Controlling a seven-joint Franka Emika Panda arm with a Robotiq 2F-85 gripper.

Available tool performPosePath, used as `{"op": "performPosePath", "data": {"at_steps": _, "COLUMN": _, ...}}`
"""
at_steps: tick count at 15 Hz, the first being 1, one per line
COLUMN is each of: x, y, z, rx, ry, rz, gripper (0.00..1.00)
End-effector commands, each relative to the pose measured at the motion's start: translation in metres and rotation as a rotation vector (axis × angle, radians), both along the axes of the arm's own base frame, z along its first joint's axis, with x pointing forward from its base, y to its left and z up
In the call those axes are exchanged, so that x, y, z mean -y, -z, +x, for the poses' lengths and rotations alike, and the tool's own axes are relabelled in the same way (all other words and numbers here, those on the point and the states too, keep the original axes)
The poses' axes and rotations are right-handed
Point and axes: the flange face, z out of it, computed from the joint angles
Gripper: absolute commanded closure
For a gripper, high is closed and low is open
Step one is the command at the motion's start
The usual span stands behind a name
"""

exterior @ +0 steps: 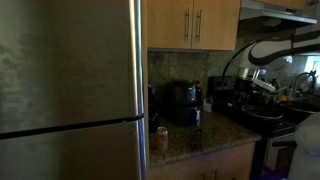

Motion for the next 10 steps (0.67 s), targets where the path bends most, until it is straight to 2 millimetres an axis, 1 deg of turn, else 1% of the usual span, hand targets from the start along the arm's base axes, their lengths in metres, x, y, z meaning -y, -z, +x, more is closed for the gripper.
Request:
{"op": "performPosePath", "data": {"at_steps": 1, "x": 0.000, "y": -0.001, "z": 0.000, "rx": -0.001, "ry": 0.000, "rz": 0.000, "gripper": 0.00}}
{"op": "performPosePath", "data": {"at_steps": 5, "x": 0.000, "y": -0.001, "z": 0.000, "rx": -0.001, "ry": 0.000, "rz": 0.000, "gripper": 0.00}}
{"op": "performPosePath", "data": {"at_steps": 6, "x": -0.010, "y": 0.004, "z": 0.009, "rx": 0.035, "ry": -0.052, "rz": -0.036, "gripper": 0.00}}
{"op": "performPosePath", "data": {"at_steps": 7, "x": -0.007, "y": -0.001, "z": 0.012, "rx": 0.095, "ry": -0.099, "rz": -0.092, "gripper": 0.00}}
{"op": "performPosePath", "data": {"at_steps": 10, "x": -0.007, "y": -0.002, "z": 0.029, "rx": 0.207, "ry": -0.166, "rz": -0.202, "gripper": 0.00}}
